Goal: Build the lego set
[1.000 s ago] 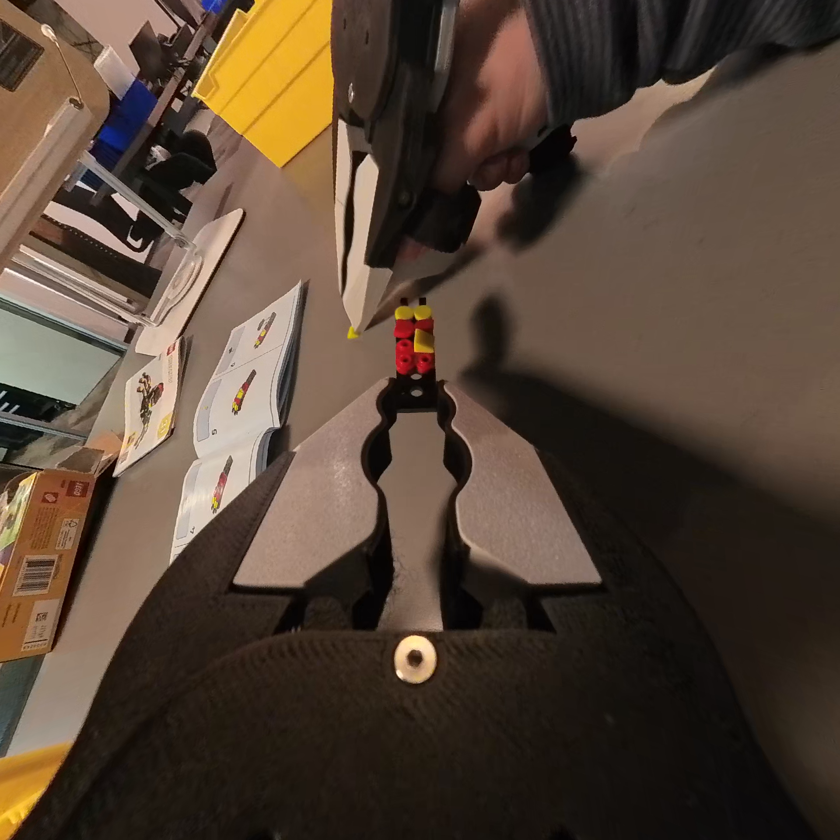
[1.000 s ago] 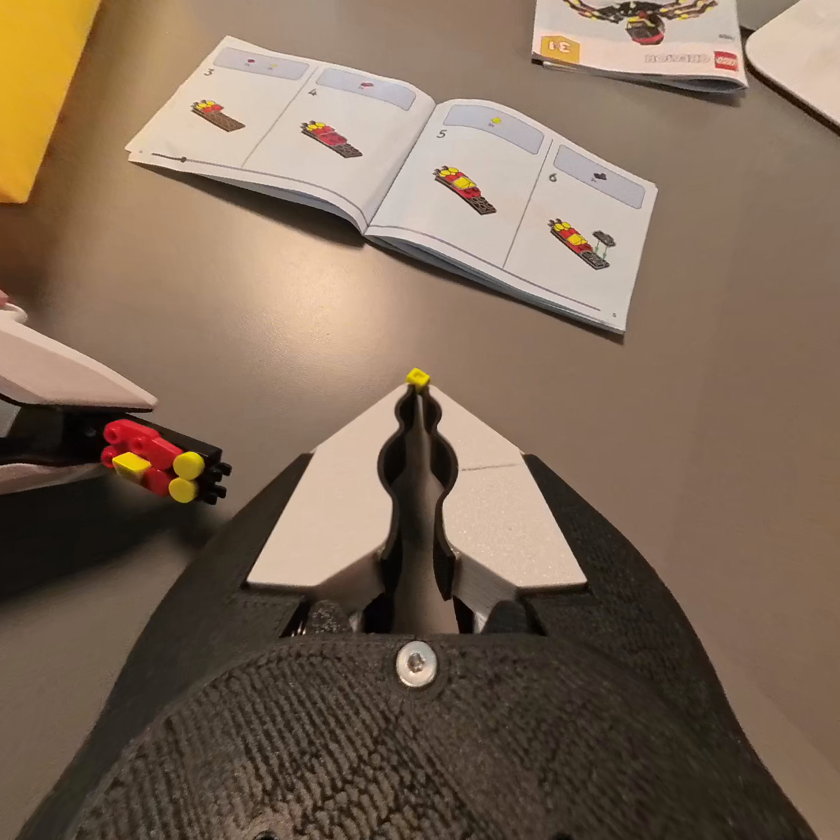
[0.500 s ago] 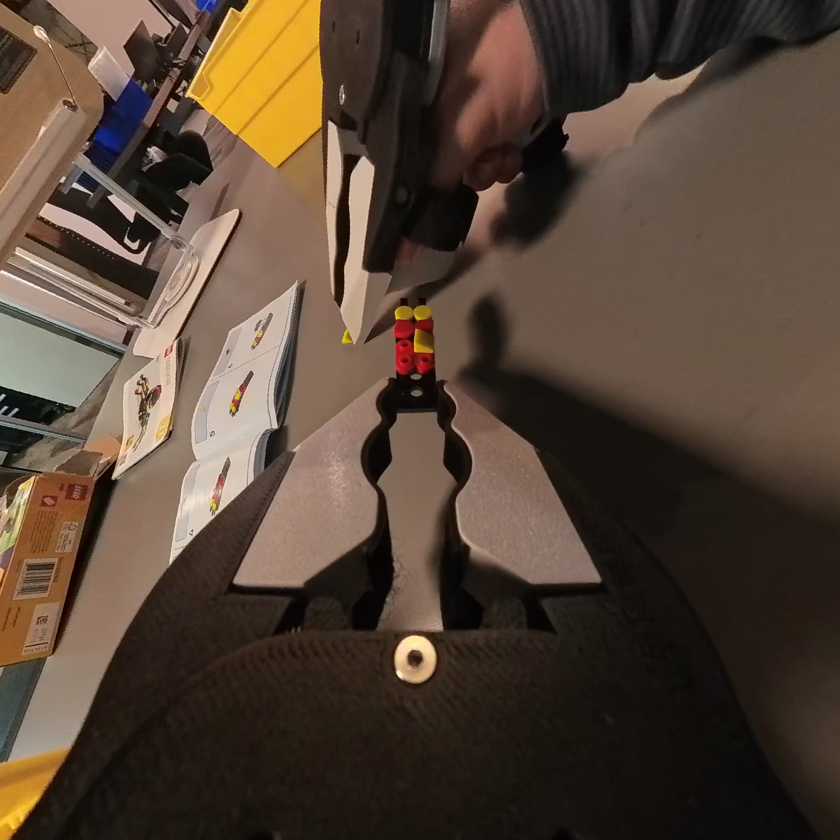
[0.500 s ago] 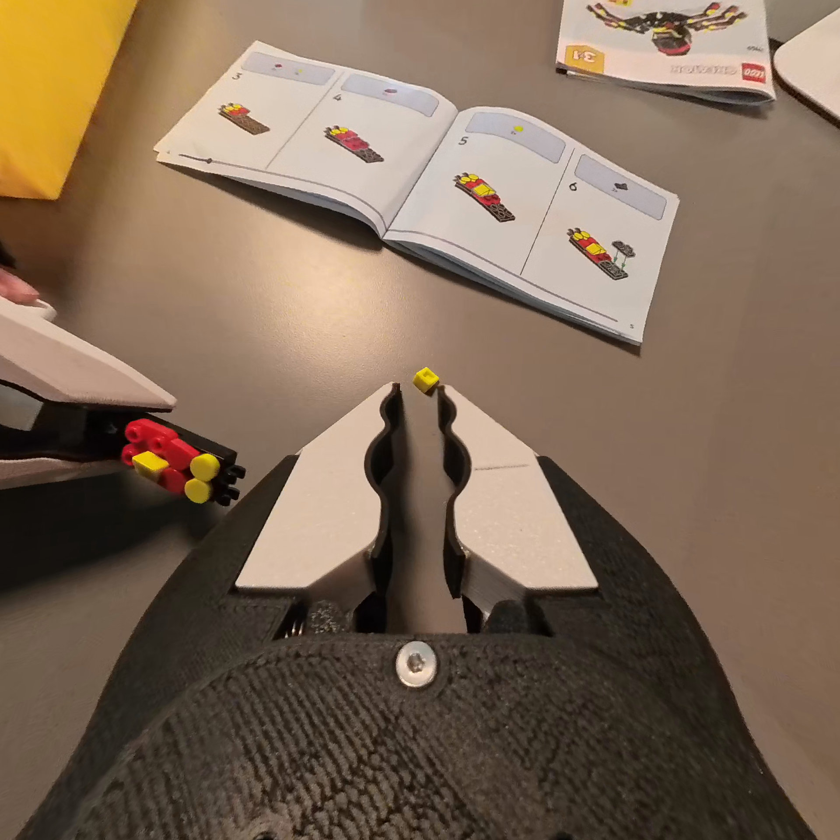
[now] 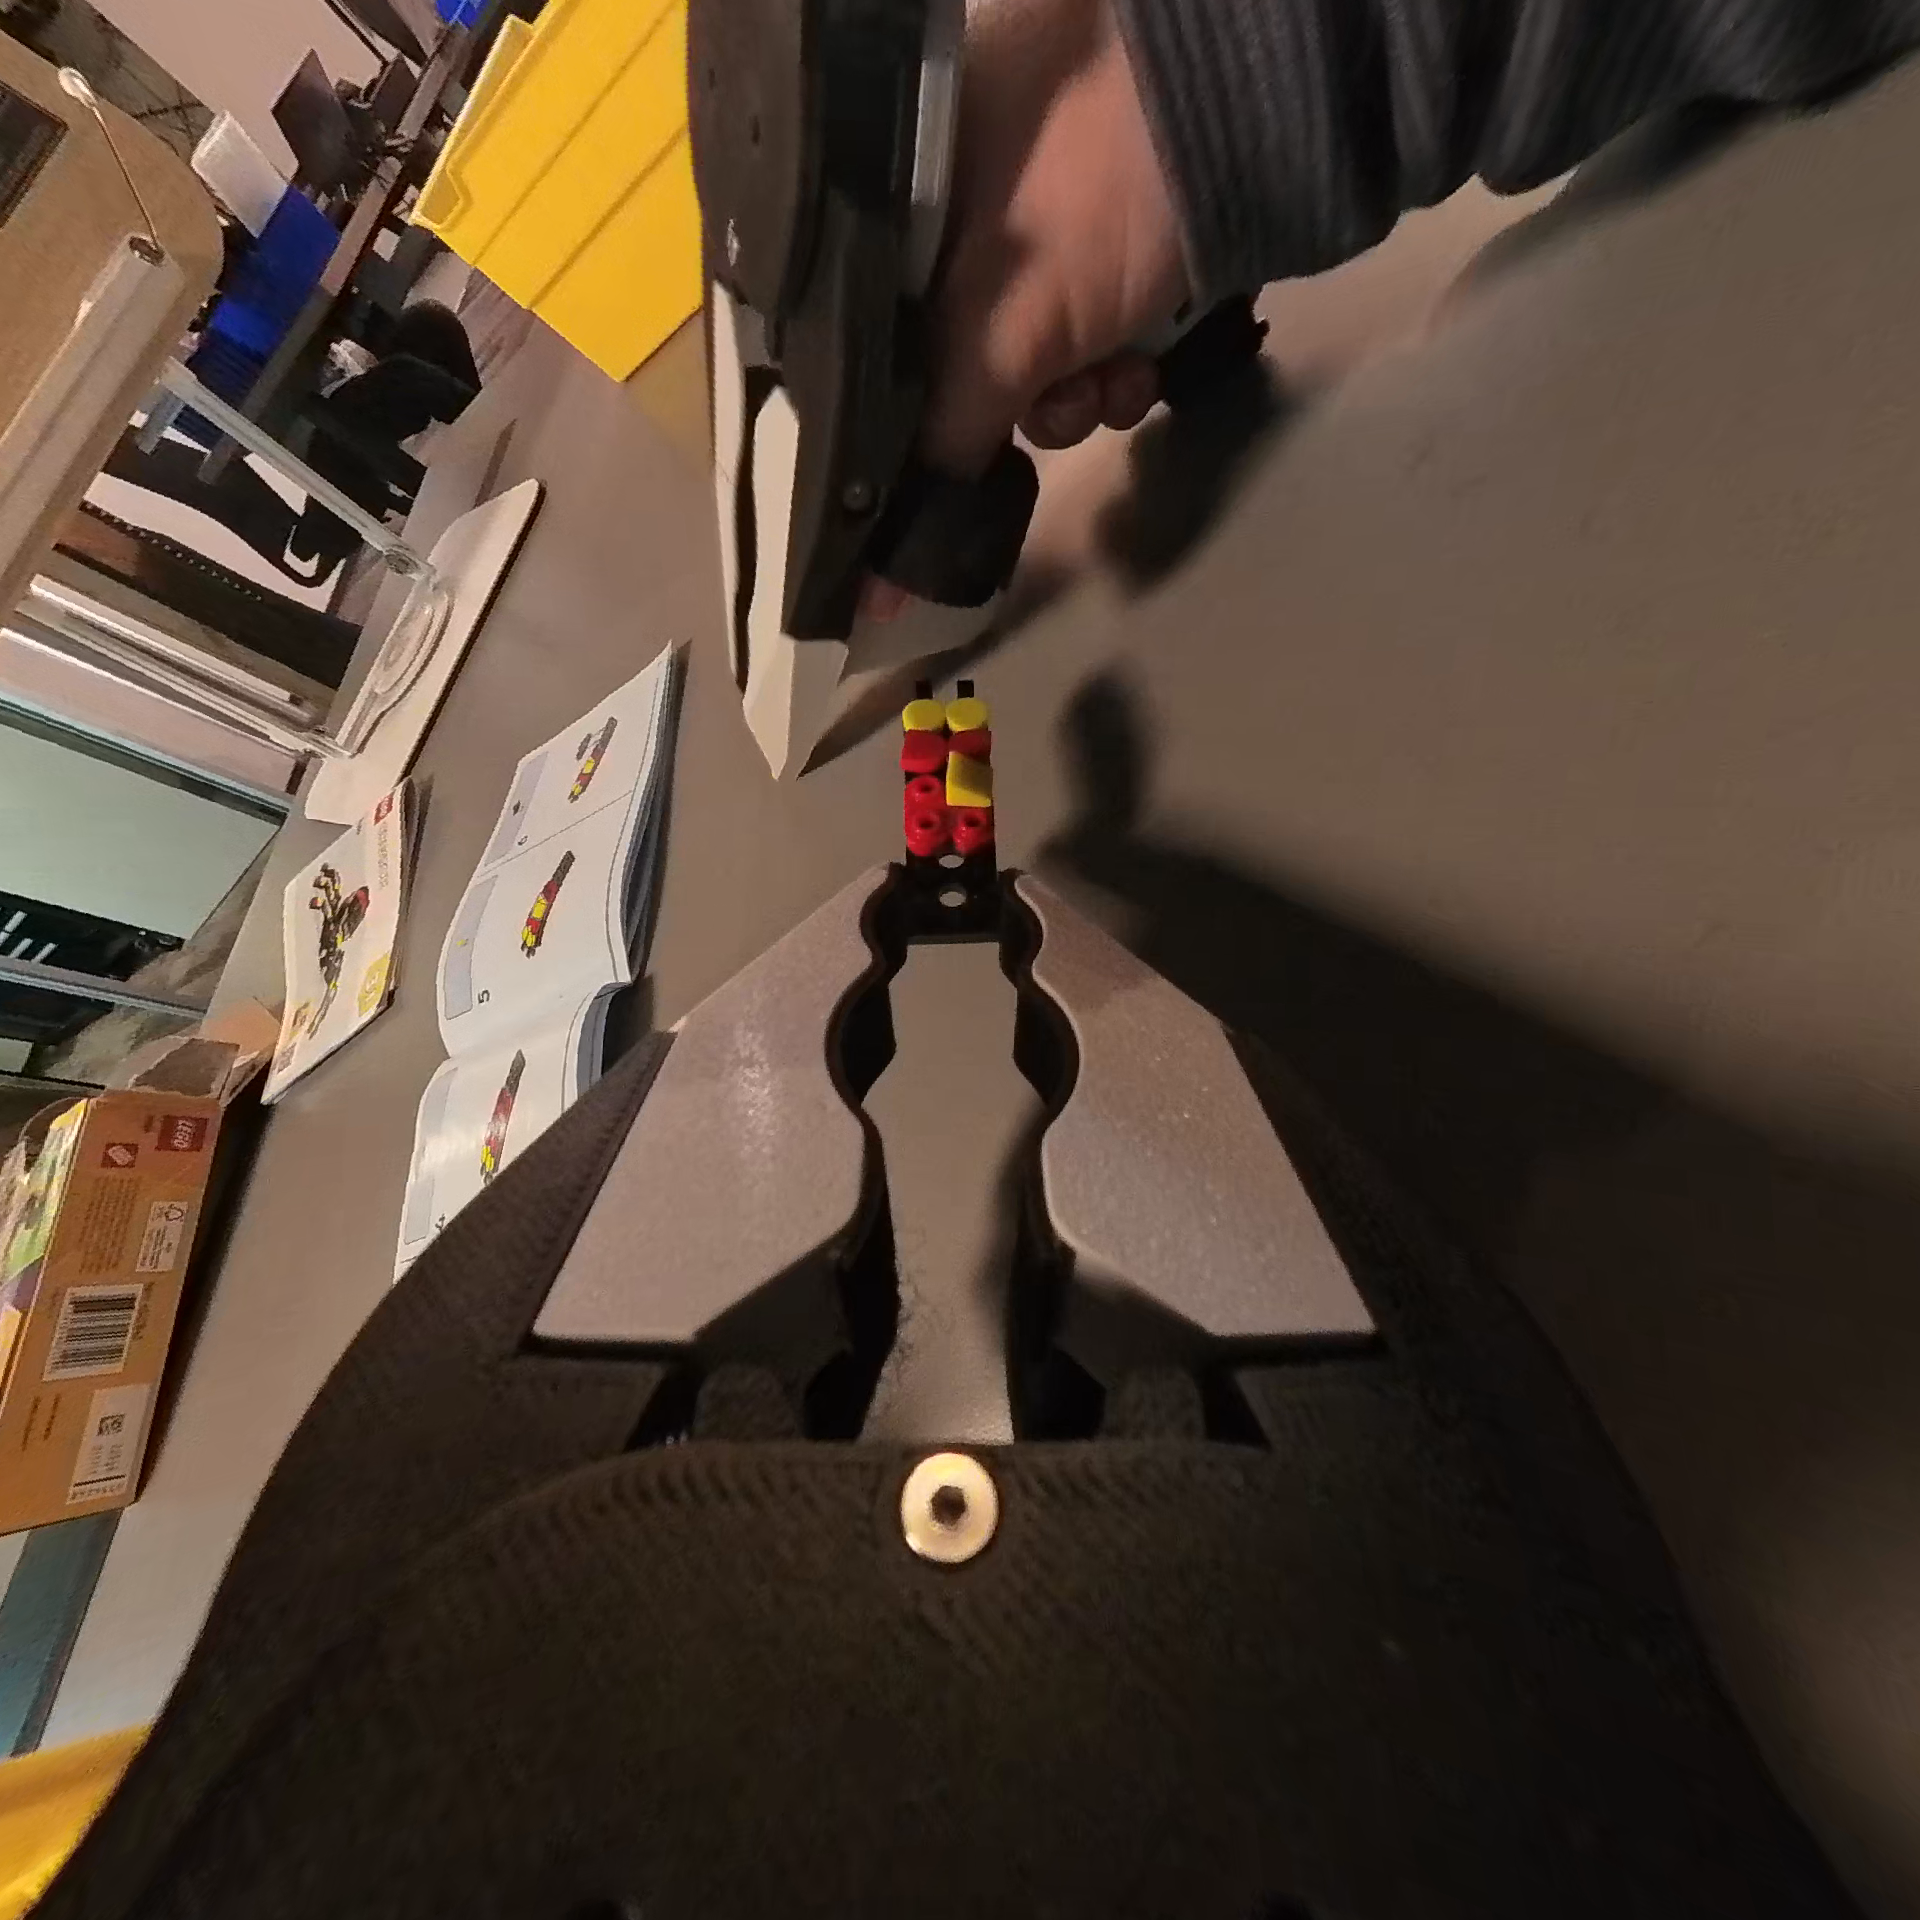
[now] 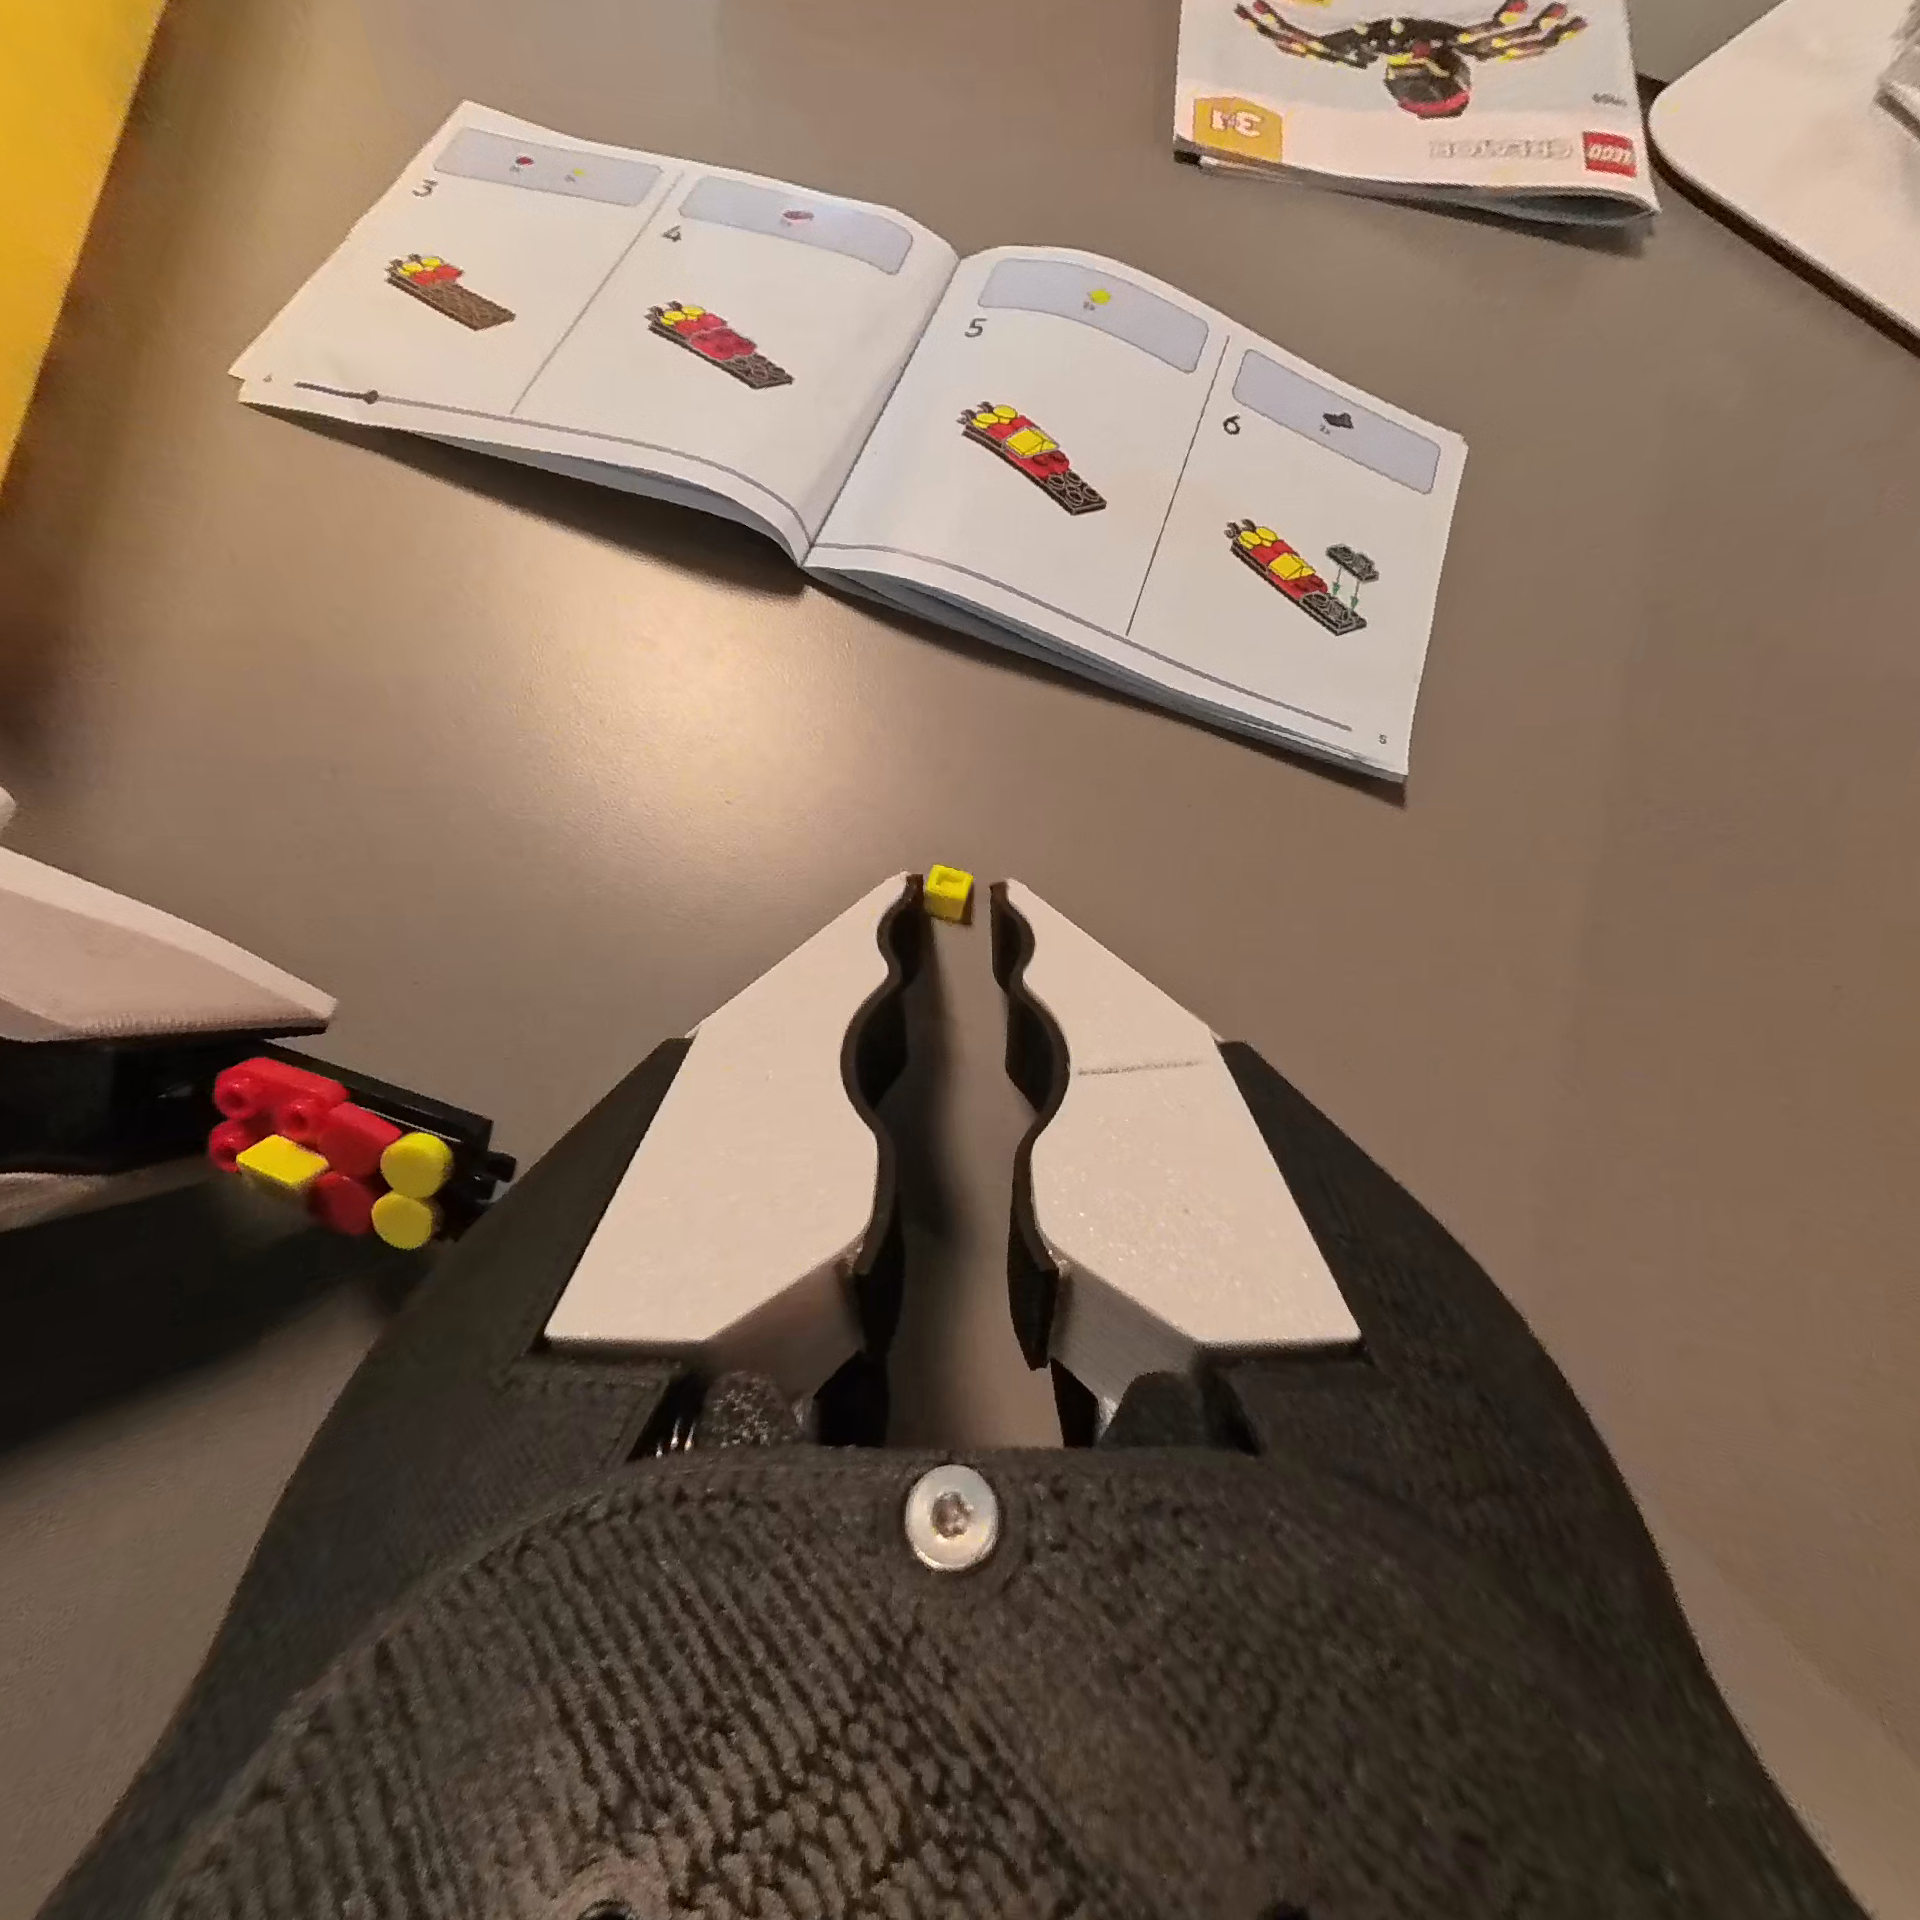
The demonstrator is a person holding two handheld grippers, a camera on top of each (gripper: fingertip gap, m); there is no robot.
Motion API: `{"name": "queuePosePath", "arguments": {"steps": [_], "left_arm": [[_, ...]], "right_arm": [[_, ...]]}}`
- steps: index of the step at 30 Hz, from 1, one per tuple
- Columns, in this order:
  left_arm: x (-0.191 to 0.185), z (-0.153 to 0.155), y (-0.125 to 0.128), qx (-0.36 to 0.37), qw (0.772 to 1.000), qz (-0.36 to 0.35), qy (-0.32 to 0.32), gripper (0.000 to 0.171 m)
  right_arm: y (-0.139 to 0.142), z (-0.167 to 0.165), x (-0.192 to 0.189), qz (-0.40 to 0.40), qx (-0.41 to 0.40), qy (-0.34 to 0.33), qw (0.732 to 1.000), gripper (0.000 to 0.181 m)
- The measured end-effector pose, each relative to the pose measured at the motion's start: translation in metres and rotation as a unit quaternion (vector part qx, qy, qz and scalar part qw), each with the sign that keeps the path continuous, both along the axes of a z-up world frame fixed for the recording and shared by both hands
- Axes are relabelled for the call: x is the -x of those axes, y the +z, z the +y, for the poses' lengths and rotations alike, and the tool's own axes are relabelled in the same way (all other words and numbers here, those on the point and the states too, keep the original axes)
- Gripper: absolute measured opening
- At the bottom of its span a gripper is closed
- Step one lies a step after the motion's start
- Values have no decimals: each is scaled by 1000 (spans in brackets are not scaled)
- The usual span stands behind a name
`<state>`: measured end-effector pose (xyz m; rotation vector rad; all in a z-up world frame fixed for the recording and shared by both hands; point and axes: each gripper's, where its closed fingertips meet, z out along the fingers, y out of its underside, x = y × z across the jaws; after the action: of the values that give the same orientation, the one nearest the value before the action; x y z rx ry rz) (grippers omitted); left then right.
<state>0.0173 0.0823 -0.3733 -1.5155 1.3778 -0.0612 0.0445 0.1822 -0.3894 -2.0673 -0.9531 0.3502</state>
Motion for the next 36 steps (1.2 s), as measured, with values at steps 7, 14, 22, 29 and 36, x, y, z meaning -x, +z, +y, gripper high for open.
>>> {"name": "queuePosePath", "arguments": {"steps": [7,14,22,29,36], "left_arm": [[0,-1,-1,-1,1000,5,-2,16],[-1,-1,-2,-2,1000,9,-4,16],[-1,-2,-3,-4,1000,12,-7,16],[-2,-3,-3,-4,1000,13,-9,16],[-2,-3,-3,-3,1000,13,-10,16]], "right_arm": [[0,-2,-1,15,18,8,1000,6],[2,-4,1,-34,-51,92,994,4],[16,11,-21,-526,-469,374,603,5],[0,-12,-20,-589,-522,551,278,5],[-3,-26,-19,-563,-491,637,193,11]]}}
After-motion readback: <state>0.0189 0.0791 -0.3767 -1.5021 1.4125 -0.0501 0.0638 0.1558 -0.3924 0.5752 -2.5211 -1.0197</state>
